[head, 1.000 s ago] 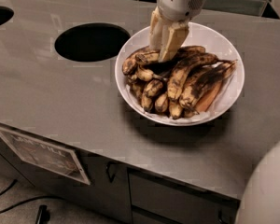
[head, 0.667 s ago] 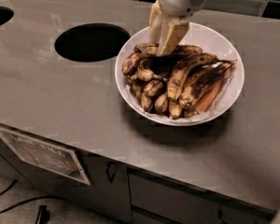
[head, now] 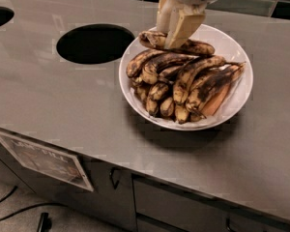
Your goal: Pick banana from white bowl
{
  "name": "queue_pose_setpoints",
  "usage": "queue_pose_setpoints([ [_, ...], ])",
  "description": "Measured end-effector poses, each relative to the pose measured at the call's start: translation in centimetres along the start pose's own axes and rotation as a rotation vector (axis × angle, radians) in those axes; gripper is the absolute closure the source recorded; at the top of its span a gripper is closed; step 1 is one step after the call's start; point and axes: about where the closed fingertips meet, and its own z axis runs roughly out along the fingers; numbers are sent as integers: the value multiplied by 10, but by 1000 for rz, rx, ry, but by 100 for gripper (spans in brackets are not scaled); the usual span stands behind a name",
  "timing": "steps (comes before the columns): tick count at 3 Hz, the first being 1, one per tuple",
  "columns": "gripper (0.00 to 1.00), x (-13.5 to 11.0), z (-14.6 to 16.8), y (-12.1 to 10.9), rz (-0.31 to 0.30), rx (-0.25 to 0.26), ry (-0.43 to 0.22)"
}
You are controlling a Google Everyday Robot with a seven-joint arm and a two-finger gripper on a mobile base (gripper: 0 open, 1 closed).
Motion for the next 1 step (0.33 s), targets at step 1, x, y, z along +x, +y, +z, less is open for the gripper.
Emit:
queue_pose_setpoints([
  [1,100,0,0,0,0,0,0],
])
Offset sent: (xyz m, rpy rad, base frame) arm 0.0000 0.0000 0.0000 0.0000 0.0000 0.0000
